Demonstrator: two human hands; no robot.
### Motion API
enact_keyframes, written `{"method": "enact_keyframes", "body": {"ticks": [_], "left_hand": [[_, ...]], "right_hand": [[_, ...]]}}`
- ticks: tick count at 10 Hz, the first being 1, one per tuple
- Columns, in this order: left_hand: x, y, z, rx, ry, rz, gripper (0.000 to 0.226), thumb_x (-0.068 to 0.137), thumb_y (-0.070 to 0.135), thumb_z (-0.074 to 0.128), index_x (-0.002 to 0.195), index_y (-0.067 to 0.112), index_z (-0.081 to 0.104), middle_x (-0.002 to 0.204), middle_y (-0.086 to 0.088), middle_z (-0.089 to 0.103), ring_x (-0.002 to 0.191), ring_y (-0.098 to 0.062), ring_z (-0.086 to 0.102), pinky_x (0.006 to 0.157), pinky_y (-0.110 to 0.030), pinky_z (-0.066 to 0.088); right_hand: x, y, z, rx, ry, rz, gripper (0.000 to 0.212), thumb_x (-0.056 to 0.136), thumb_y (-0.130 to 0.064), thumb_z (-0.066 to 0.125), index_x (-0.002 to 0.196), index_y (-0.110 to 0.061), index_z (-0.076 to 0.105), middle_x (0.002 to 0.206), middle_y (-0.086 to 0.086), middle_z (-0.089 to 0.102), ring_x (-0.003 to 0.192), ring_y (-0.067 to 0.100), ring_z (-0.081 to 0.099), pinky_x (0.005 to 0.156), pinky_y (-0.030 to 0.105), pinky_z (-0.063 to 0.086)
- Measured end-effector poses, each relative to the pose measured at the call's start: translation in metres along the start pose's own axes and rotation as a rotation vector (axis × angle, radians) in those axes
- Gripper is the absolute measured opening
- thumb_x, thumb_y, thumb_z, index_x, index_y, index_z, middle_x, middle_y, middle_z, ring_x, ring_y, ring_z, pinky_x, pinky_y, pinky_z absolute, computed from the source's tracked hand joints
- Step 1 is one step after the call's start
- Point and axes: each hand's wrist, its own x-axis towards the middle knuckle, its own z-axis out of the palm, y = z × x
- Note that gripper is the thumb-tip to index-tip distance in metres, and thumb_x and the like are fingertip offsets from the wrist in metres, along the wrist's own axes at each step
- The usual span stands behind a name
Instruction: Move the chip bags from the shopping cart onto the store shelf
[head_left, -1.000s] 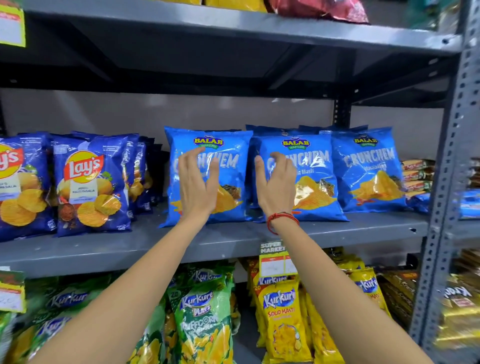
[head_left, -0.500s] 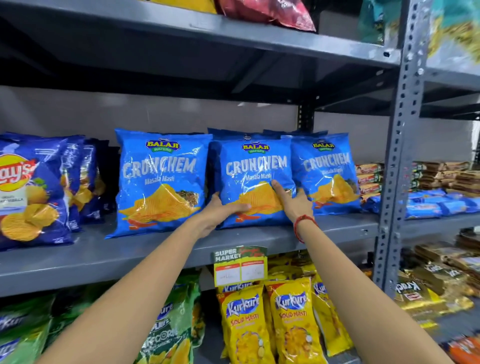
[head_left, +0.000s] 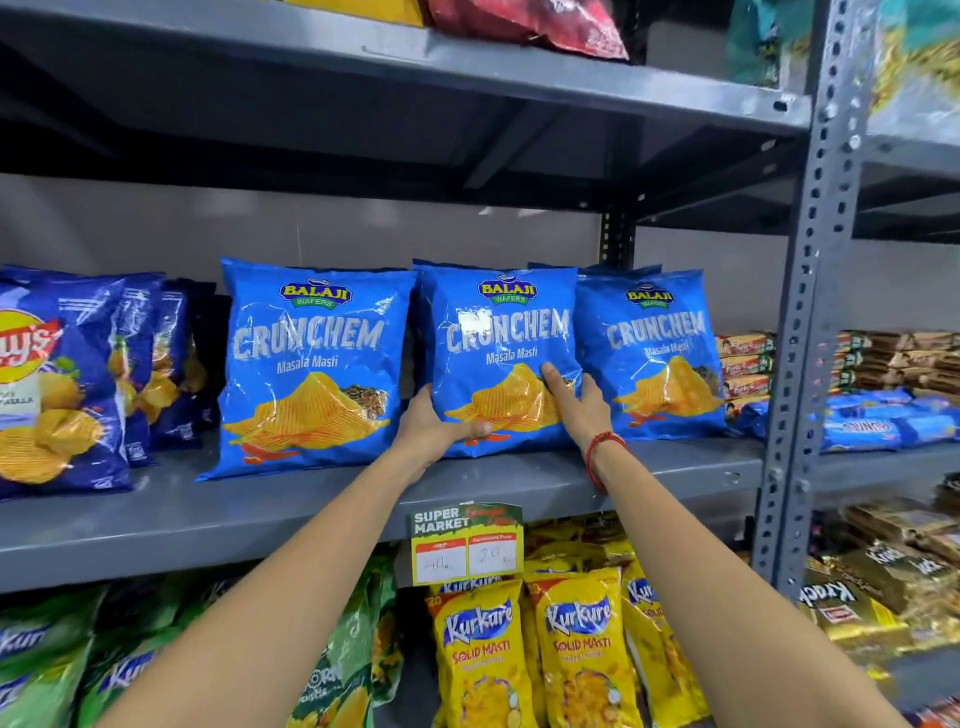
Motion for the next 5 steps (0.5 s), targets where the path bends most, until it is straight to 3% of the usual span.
{"method": "enact_keyframes", "body": {"ticks": [1, 2, 4, 5], "left_hand": [[-0.005, 0.003, 0.001, 0.049, 0.01, 0.01, 0.097, 0.051, 0.034, 0.09, 0.133, 0.013, 0.043, 0.13, -0.006, 0.057, 0.116, -0.025, 0.055, 0.1, -0.045, 0.045], [-0.017, 0.01, 0.001, 0.15, 0.072, 0.056, 0.087, 0.063, 0.026, 0.086, 0.134, 0.009, 0.04, 0.13, -0.008, 0.056, 0.117, -0.026, 0.053, 0.098, -0.037, 0.044], [-0.033, 0.024, -0.004, 0.282, 0.207, 0.207, 0.081, 0.081, 0.029, 0.071, 0.144, 0.006, 0.026, 0.144, -0.013, 0.04, 0.132, -0.026, 0.038, 0.106, -0.038, 0.035], [-0.037, 0.038, -0.017, 0.234, 0.278, 0.303, 0.071, 0.085, 0.025, 0.067, 0.143, 0.008, 0.031, 0.14, -0.01, 0.045, 0.123, -0.02, 0.047, 0.1, -0.032, 0.04]], "right_hand": [[0.001, 0.002, -0.002, -0.015, 0.013, 0.01, 0.091, 0.084, -0.063, 0.051, 0.15, -0.008, 0.023, 0.157, 0.015, 0.028, 0.144, 0.033, 0.029, 0.115, 0.047, 0.025], [-0.006, 0.0, -0.004, -0.015, 0.08, -0.038, 0.08, 0.084, -0.059, 0.056, 0.141, -0.007, 0.037, 0.146, 0.016, 0.044, 0.134, 0.032, 0.042, 0.107, 0.041, 0.034], [-0.036, -0.028, -0.022, 0.039, 0.273, -0.271, 0.051, 0.086, -0.045, 0.062, 0.123, -0.009, 0.054, 0.117, 0.006, 0.059, 0.106, 0.019, 0.055, 0.091, 0.032, 0.045], [-0.064, -0.063, -0.051, 0.224, 0.348, -0.443, 0.031, 0.084, -0.041, 0.066, 0.104, -0.018, 0.06, 0.1, -0.002, 0.062, 0.093, 0.012, 0.057, 0.09, 0.034, 0.048]]}}
